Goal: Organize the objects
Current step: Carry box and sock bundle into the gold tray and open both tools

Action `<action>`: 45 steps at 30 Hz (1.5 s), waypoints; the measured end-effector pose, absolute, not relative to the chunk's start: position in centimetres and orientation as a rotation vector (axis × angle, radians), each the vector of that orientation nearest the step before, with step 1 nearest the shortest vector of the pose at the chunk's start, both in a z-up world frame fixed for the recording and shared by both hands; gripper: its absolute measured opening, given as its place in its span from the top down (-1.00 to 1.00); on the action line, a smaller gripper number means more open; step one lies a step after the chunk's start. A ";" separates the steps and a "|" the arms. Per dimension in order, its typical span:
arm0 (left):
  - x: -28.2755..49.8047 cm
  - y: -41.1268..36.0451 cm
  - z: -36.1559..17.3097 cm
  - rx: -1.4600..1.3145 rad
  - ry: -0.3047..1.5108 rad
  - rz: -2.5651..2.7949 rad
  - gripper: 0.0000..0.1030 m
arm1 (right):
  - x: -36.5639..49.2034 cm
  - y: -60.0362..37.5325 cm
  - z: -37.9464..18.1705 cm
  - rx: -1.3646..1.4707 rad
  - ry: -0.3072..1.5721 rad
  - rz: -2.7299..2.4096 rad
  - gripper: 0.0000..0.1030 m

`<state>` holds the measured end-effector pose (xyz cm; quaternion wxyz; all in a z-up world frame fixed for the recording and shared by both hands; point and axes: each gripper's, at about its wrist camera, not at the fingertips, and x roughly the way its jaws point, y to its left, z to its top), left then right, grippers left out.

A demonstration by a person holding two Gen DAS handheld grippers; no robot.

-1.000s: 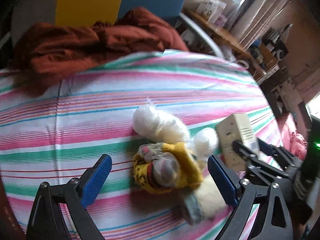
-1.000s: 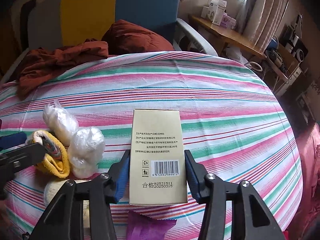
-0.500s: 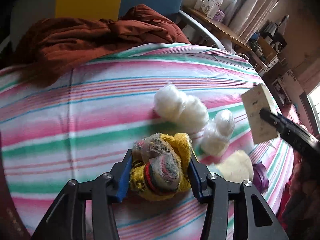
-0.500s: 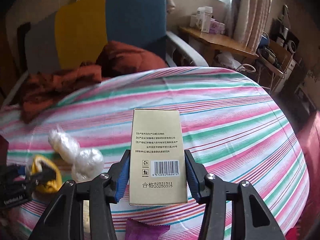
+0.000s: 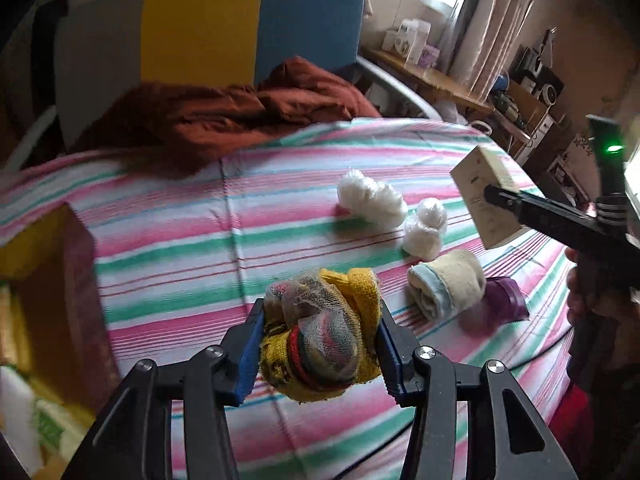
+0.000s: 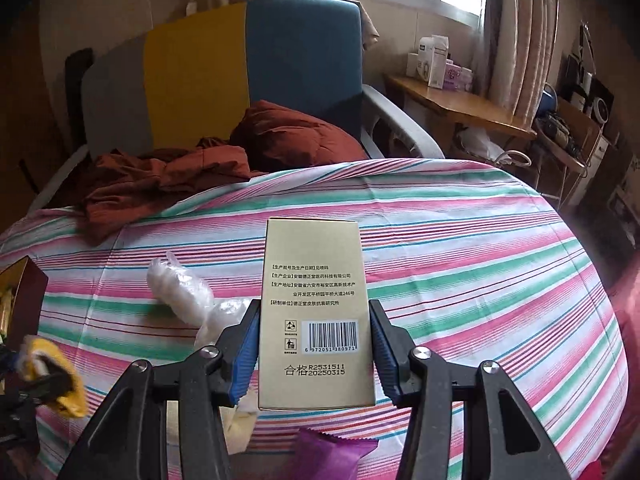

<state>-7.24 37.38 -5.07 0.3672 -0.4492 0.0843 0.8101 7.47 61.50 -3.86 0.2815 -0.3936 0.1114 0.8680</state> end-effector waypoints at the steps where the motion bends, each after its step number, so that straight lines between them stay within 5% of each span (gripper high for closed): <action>1: -7.1 36.7 -4.6 -1.141 0.214 2.088 0.02 | 7.5 61.3 -3.7 -1.049 0.295 2.326 0.02; 23: -3.7 24.4 0.9 -0.947 0.153 2.292 0.01 | 7.9 50.2 -0.1 -1.024 0.287 2.491 0.02; 45: -2.7 12.0 -0.9 -1.010 0.009 2.407 0.00 | 5.4 31.6 -1.5 -1.174 0.368 2.814 0.02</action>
